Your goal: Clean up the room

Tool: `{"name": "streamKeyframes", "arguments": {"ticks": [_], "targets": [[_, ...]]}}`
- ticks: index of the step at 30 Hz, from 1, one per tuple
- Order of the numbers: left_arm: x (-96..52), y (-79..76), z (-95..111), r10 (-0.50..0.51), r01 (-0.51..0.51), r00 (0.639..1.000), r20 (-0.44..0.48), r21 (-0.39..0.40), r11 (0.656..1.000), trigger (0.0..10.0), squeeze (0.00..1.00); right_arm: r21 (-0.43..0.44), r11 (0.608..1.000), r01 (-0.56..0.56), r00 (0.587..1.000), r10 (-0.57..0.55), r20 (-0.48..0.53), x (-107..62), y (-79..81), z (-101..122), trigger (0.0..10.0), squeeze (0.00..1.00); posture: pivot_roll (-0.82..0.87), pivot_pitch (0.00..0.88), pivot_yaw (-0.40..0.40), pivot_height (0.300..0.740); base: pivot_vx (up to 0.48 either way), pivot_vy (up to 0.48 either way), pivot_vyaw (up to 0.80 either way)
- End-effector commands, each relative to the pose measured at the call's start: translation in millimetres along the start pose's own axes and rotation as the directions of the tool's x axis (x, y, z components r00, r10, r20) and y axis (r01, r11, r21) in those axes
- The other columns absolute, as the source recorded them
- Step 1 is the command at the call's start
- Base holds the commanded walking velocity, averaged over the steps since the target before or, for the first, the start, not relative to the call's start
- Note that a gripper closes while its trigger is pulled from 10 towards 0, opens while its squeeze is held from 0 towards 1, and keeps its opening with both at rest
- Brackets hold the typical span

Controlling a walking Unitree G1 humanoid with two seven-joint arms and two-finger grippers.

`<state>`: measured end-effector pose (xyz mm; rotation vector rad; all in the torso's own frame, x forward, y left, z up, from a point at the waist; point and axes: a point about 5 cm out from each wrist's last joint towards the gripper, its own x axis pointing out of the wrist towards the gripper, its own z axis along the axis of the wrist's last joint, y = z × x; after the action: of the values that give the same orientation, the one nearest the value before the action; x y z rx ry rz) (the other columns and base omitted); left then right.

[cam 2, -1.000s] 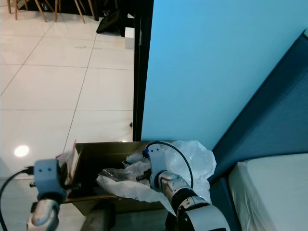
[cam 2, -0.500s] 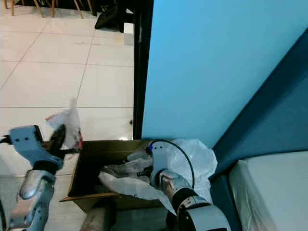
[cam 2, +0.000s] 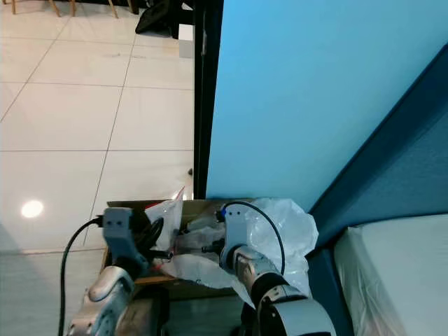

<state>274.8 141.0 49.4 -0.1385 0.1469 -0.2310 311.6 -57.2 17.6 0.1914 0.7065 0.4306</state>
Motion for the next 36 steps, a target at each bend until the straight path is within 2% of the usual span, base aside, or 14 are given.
{"name": "streamKeyframes", "arguments": {"ticks": [1, 4, 5, 7, 9, 11, 12, 13, 18, 22, 23, 24, 31, 36], "targets": [[0.1, -4.2, -16.0, 0.013, -0.007, 0.997, -0.071, 0.079, 0.997, 10.0, 0.0, 0.044, 0.993, -0.108, 0.994, 0.109, -0.018, 9.7, 47.2, -9.4, 10.0, 0.0, 0.16, 0.247, -0.178, 0.62, 0.0, 0.0, 0.0], [0.1, -4.2, -16.0, 0.013, -0.007, 0.997, -0.071, 0.079, 0.997, 10.0, 0.0, 0.044, 0.993, -0.108, 0.994, 0.109, -0.018, 9.7, 47.2, -9.4, 10.0, 0.0, 0.16, 0.247, -0.178, 0.62, 0.0, 0.0, 0.0], [1.2, 1.9, -20.1, 0.046, -0.031, 0.994, -0.102, 0.148, 0.988, 10.0, 0.0, 0.047, 0.994, -0.102, 0.995, 0.103, -0.018, 9.3, 44.8, -9.8, 10.0, 0.0, 0.15, 0.25, -0.178, 0.62, 0.0, 0.0, 0.0], [1.2, 1.9, -20.1, 0.046, -0.031, 0.994, -0.102, 0.148, 0.988, 10.0, 0.0, 0.047, 0.994, -0.102, 0.995, 0.103, -0.018, 9.3, 44.8, -9.8, 10.0, 0.0, 0.15, 0.25, -0.178, 0.62, 0.0, 0.0, 0.0], [-1.8, 23.0, -28.0, 0.142, -0.1, 0.979, -0.146, 0.259, 0.961, 10.0, 0.0, 0.041, 0.995, -0.086, 0.996, 0.087, -0.022, 8.2, 38.5, -11.1, 10.0, 0.0, 0.14, 0.253, -0.181, 0.62, 0.0, 0.0, 0.0], [-1.8, 23.0, -28.0, 0.142, -0.1, 0.979, -0.146, 0.259, 0.961, 10.0, 0.0, 0.041, 0.995, -0.086, 0.996, 0.087, -0.022, 8.2, 38.5, -11.1, 10.0, 0.0, 0.14, 0.253, -0.181, 0.62, 0.0, 0.0, 0.0], [-2.3, 31.5, -28.0, 0.18, -0.13, 0.973, -0.143, 0.303, 0.944, 10.0, 0.0, 0.04, 0.996, -0.081, 0.996, 0.082, -0.022, 7.9, 36.8, -11.4, 10.0, 0.0, 0.14, 0.253, -0.181, 0.62, 0.0, 0.0, 0.0], [-2.3, 31.5, -28.0, 0.18, -0.13, 0.973, -0.143, 0.303, 0.944, 10.0, 0.0, 0.04, 0.996, -0.081, 0.996, 0.082, -0.022, 7.9, 36.8, -11.4, 10.0, 0.0, 0.14, 0.253, -0.181, 0.62, 0.0, 0.0, 0.0], [0.4, 55.1, -19.1, 0.312, -0.252, 0.946, -0.084, 0.41, 0.877, 10.0, 0.0, 0.044, 0.996, -0.081, 0.996, 0.082, -0.021, 7.9, 36.8, -11.4, 10.0, 0.0, 0.12, 0.249, -0.187, 0.62, 0.0, 0.0, 0.0], [0.3, 58.7, -18.5, 0.333, -0.273, 0.94, -0.074, 0.42, 0.866, 10.0, 0.0, 0.045, 0.996, -0.082, 0.996, 0.083, -0.021, 8.0, 37.0, -11.3, 10.0, 0.0, 0.12, 0.249, -0.187, 0.62, 0.0, 0.0, 0.0], [-1.1, 61.8, -19.5, 0.348, -0.286, 0.935, -0.073, 0.424, 0.859, 10.0, 0.25, 0.046, 0.995, -0.084, 0.996, 0.085, -0.02, 8.0, 37.3, -11.0, 10.0, 0.0, 0.11, 0.248, -0.188, 0.62, 0.0, 0.0, 0.0], [-3.5, 64.0, -22.2, 0.354, -0.289, 0.932, -0.082, 0.423, 0.859, 10.0, 1.0, 0.047, 0.995, -0.085, 0.996, 0.086, -0.02, 8.0, 37.4, -10.8, 10.0, 0.0, 0.11, 0.247, -0.187, 0.62, 0.0, 0.0, 0.0], [-7.6, 68.0, -27.6, 0.366, -0.293, 0.926, -0.092, 0.434, 0.852, 10.0, 1.0, 0.05, 0.995, -0.085, 0.996, 0.086, -0.019, 8.0, 37.3, -10.6, 10.0, 0.0, 0.11, 0.244, -0.185, 0.62, 0.0, 0.0, 0.0], [-6.1, 62.8, -29.2, 0.298, -0.229, 0.948, -0.109, 0.414, 0.881, 10.0, 1.0, 0.053, 0.995, -0.085, 0.996, 0.086, -0.015, 8.1, 37.6, -9.4, 10.0, 0.0, 0.12, 0.241, -0.181, 0.62, 0.0, 0.0, 0.0]]}}
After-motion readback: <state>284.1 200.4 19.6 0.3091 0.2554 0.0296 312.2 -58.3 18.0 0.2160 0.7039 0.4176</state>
